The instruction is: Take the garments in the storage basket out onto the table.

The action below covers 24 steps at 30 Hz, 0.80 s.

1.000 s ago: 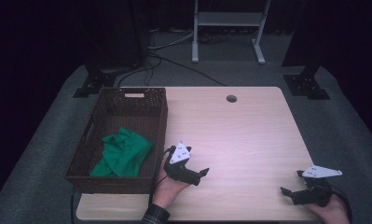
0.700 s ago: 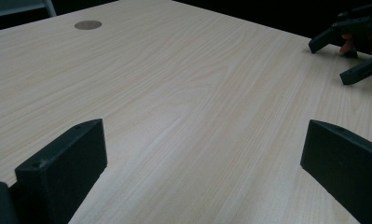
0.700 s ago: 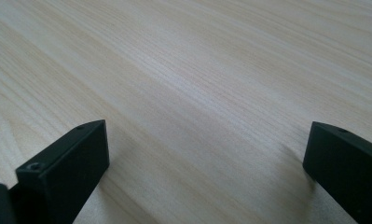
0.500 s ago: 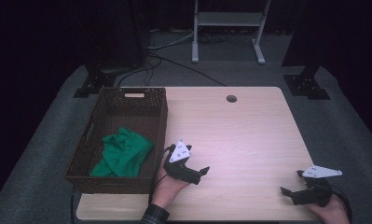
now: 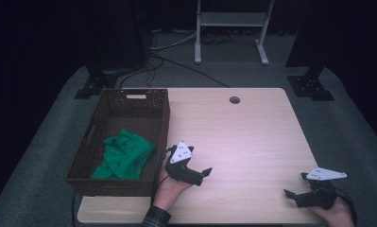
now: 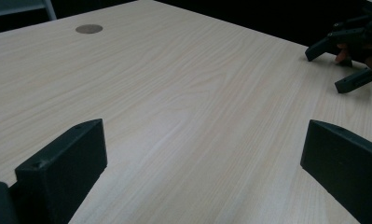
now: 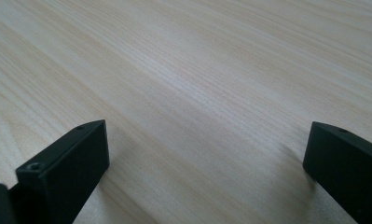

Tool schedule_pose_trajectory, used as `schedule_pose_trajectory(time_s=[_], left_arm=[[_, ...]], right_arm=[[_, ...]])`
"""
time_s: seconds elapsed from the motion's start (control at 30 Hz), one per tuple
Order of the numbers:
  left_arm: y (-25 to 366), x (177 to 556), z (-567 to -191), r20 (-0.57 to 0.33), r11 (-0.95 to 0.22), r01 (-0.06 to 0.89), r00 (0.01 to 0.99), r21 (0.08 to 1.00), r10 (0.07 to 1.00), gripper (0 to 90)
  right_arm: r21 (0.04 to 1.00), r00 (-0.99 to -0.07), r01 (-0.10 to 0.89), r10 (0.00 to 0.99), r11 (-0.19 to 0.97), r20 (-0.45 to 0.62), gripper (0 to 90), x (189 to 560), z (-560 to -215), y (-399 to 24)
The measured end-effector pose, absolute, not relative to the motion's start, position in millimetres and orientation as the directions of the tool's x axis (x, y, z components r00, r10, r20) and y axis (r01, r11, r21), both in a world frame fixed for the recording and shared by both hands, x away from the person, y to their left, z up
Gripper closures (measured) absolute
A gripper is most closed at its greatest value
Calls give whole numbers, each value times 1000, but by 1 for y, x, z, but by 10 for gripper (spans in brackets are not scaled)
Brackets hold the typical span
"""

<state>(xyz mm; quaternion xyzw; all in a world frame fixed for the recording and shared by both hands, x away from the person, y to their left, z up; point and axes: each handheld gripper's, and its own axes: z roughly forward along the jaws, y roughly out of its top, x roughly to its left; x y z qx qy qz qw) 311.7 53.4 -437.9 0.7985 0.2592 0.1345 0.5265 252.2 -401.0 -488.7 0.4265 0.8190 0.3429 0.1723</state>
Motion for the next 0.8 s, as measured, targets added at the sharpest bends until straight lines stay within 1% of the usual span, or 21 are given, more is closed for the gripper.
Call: schedule_pose_trajectory(time_s=[0.8], left_arm=[[53,314,-423,-37,-306,246,831,920,555,0]], right_arm=[[709,-577,580,817,401,10,0,252,-489,-401]])
